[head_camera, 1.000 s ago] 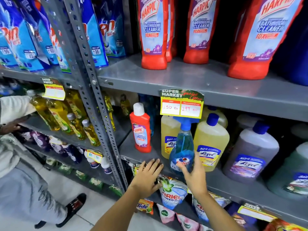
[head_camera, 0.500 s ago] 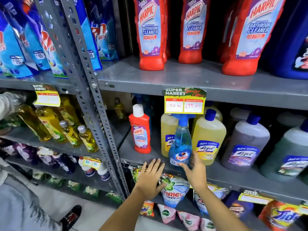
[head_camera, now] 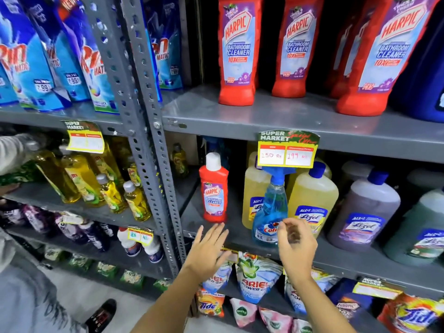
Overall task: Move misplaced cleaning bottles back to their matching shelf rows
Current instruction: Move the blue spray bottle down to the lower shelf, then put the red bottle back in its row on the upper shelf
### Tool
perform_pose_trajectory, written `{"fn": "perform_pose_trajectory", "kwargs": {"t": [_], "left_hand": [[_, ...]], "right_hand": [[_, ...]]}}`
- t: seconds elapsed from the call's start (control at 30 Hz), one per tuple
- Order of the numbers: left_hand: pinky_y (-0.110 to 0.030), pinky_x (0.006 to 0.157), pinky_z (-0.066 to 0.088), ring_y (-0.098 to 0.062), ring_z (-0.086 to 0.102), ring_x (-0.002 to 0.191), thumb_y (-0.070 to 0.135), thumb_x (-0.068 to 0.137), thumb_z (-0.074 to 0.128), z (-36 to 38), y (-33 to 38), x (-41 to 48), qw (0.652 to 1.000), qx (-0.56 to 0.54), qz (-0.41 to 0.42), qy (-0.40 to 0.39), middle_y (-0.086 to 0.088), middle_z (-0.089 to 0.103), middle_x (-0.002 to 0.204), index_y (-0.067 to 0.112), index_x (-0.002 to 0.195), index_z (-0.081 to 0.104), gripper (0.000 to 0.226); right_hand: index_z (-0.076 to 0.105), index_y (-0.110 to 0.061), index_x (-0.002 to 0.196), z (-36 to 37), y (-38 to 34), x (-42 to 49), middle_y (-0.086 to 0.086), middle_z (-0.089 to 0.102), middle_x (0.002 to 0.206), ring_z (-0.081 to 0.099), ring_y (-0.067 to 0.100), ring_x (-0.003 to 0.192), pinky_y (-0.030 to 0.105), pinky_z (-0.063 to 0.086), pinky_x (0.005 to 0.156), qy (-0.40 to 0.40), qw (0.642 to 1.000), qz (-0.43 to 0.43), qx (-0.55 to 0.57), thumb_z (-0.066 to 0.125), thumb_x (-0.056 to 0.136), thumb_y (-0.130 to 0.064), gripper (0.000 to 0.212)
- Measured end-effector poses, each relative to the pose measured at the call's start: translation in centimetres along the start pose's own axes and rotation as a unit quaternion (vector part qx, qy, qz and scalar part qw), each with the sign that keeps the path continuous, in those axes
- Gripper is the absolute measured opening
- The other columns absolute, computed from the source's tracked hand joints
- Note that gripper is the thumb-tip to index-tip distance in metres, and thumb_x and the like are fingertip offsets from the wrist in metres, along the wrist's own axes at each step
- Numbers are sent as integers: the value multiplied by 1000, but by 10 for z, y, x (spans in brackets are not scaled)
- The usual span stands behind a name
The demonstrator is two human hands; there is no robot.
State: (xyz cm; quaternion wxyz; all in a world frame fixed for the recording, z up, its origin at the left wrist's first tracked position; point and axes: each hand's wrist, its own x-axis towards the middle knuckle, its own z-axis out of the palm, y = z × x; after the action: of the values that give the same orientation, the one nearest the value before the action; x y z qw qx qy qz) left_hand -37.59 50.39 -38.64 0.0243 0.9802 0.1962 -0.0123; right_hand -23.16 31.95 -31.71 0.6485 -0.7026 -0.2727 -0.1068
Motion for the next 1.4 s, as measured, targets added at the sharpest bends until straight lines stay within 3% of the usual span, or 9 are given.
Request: {"fn": "perform_pose_trajectory", "kwargs": {"t": [0.17,0.3,0.47,0.57,0.77,0.97,1.1,1.27,1.4], "left_hand": [[-43,119,13,-23,24,145,64,98,11,6,-32,0,1000,1,-8,-9,-4,27,158,15,148,38,75],[-47,102,43,-24,47,132,66,99,19,21,-48,3,999,8,-4,-48,-6,50,145,18,141,50,71],[-42,118,-4,-21,-4,148,72,85,-11,17,-49,-1,999,22,38,-27,-2,-6,160,21,156,3,89],[-44,118,0,-21,-4,147,66,96,7,20,-52,-1,998,46,32,1,-7,2,162,19,156,7,77],[-42,118,-14,-21,-17,147,68,94,15,27,-56,-3,999,22,48,12,0,-17,160,22,155,-9,80],[-41,117,-16,-21,-19,147,62,97,18,28,-60,-5,998,9,60,7,0,-23,157,22,154,-13,76],[-46,120,-4,-21,-21,146,56,102,25,24,-59,-6,998,13,65,-9,-2,-24,159,22,154,-14,74],[-49,114,15,-21,0,150,53,104,28,-21,-50,-4,974,-30,172,146,-1,-10,164,20,157,8,65],[-46,115,26,-23,23,146,31,100,49,-133,-25,1,895,-67,264,352,-12,25,159,10,144,44,48]], "right_hand": [[64,-14,88,43,-33,8,-3,60,85,58,7,74,19,45,64,-121,988,-90,-30,61,83,-10,8],[53,-18,124,84,-37,16,-6,50,114,57,7,95,28,51,78,-266,956,-53,-116,61,88,-21,38],[25,-13,149,135,-31,37,13,38,145,51,29,127,49,48,100,-271,947,91,-143,77,79,-33,90],[32,-10,145,154,-27,44,14,48,138,52,28,125,47,47,102,-247,952,134,-123,89,63,-33,102],[57,-15,121,172,-20,48,9,69,118,66,24,105,49,54,95,-240,950,195,-40,86,70,-16,59],[62,-12,115,143,-46,33,7,72,108,68,19,96,39,56,89,-216,966,136,-43,85,71,-13,49],[60,-26,100,96,-91,28,-9,71,94,67,-3,83,20,54,75,-216,971,93,33,84,69,-3,46],[59,-30,101,29,-190,64,-21,74,90,69,-2,84,17,53,76,-177,980,-41,87,83,66,-17,44],[55,-21,108,-18,-264,112,-20,74,95,68,-1,90,20,53,81,-129,968,-167,135,74,77,-15,37]]}}
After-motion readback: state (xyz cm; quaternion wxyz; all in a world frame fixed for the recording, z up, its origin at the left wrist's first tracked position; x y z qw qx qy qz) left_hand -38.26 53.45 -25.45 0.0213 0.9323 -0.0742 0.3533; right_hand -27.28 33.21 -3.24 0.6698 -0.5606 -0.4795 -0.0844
